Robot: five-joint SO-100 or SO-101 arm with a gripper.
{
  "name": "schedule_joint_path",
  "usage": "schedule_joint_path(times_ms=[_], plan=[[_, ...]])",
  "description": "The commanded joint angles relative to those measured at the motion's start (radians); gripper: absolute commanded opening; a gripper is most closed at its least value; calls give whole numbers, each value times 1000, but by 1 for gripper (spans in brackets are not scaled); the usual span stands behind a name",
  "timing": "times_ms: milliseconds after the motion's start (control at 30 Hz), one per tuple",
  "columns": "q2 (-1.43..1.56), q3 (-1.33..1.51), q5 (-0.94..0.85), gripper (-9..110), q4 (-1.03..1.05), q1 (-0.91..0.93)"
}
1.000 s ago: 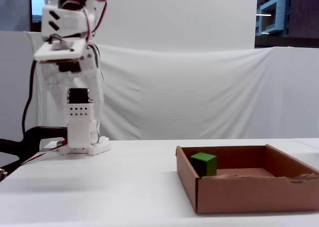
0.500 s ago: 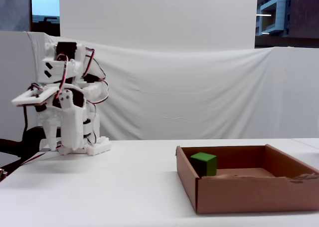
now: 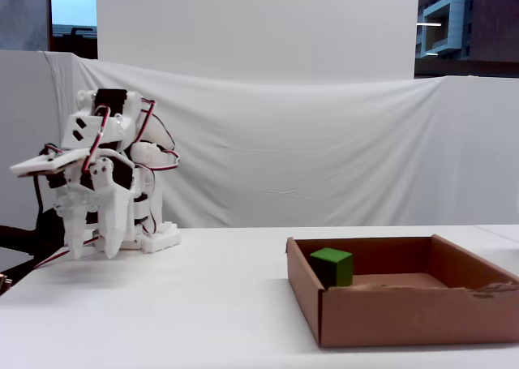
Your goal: Grasp a green cube and put it in a box.
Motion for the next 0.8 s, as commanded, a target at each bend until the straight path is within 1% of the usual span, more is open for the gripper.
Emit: schedule_joint_path(times_ms=[0,767], plan=[[3,-6,3,21,3,-12],[5,-5,5,21,8,-23]])
